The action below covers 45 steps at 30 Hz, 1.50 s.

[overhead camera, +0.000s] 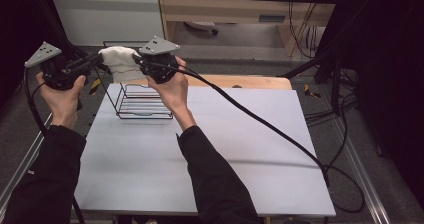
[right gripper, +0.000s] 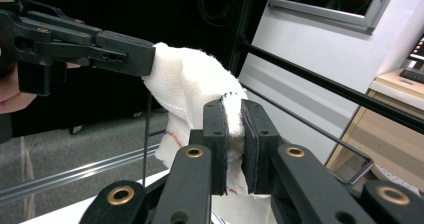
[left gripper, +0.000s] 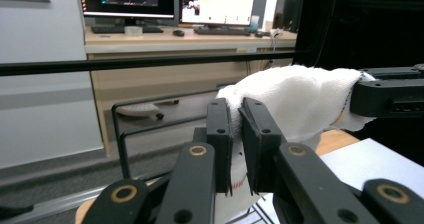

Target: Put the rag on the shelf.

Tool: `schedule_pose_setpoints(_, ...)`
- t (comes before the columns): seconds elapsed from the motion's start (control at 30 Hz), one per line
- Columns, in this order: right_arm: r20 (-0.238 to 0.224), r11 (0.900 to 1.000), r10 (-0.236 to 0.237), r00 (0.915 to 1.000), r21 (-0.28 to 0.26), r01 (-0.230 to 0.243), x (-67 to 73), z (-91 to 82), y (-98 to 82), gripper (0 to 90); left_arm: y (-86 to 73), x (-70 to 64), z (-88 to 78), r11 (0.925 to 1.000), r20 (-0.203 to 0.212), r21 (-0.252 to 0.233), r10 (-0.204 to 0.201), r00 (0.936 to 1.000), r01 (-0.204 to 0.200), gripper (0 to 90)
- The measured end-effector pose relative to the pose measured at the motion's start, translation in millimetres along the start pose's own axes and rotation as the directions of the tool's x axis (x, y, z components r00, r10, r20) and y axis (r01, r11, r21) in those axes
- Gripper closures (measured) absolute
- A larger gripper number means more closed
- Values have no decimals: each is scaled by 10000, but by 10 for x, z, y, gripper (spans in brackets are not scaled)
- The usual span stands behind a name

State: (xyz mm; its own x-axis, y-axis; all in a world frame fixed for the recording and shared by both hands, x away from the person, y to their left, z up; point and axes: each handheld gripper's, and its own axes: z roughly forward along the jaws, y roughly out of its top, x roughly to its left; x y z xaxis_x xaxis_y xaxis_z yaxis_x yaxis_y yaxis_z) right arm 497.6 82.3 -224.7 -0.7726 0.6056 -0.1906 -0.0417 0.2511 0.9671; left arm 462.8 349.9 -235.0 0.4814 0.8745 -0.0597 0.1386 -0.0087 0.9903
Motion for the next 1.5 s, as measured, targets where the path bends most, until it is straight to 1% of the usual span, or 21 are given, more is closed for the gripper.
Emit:
schedule_pose_setpoints(0.13,-108,9997,-209,9997,154,211,34,-1,-20,825,39,-10,-37,9998,-111,178,-126,9999,128,807)
schedule_pose_setpoints(0.17,-123,9995,-276,9995,159,278,38,-2,-24,825,73,-21,-51,9998,-210,195,-40,9998,44,801)
schedule_pose_setpoints(0.23,-159,9995,-276,9995,141,279,43,-9,-34,825,134,-29,-76,9998,-252,197,2,9997,3,789)
schedule_pose_setpoints(0.37,-239,9999,-126,9996,63,128,24,-25,-81,825,301,-56,-96,9994,-495,226,257,9984,-246,775)
schedule_pose_setpoints(0.43,-274,9999,-137,9995,48,138,27,-30,-101,825,377,-67,-63,9994,-535,307,192,9984,-176,781)
schedule_pose_setpoints(0.47,-283,9999,-150,9995,63,152,32,-31,-107,825,416,-72,-25,9987,-585,468,224,9980,-197,788)
schedule_pose_setpoints(0.53,-277,9997,-225,9994,74,227,44,-34,-114,825,459,-78,36,9980,-530,613,187,9984,-154,816)
schedule_pose_setpoints(0.67,-312,9993,-333,9990,135,337,56,-49,-132,825,505,-66,179,9950,-334,985,-114,9994,147,884)
schedule_pose_setpoints(0.7,-315,9993,-342,9989,147,346,58,-50,-136,825,504,-61,208,9938,-323,1095,-158,9994,193,893)
schedule_pose_setpoints(0.77,-356,9992,-358,9987,190,365,61,-53,-155,824,482,-50,251,9911,-170,1284,-320,9993,339,895)
schedule_pose_setpoints(0.8,-373,9990,-387,9986,203,394,58,-54,-162,824,459,-48,260,9895,-128,1407,-306,9994,321,896)
schedule_pose_setpoints(0.93,-393,9995,-246,9989,175,253,49,-62,-195,823,365,-35,229,9865,-22,1585,-419,9991,417,897)
schedule_pose_setpoints(1.07,-416,9993,-292,9987,203,301,66,-63,-201,820,257,-22,166,9842,-43,1743,-297,9995,300,897)
schedule_pose_setpoints(1.2,-424,9992,-274,9987,285,286,76,-65,-208,811,159,-22,122,9830,87,1816,-278,9996,258,896)
schedule_pose_setpoints(1.33,-483,9988,-243,9985,416,263,85,-65,-209,796,72,-34,117,9821,208,1875,-236,9995,193,897)
schedule_pose_setpoints(1.43,-529,9985,-194,9984,502,220,84,-83,-196,765,17,-45,121,9822,269,1871,-209,9994,155,896)
schedule_pose_setpoints(1.5,-534,9988,-114,9985,470,139,85,-102,-178,717,-9,-50,126,9814,271,1918,-168,9995,113,897)
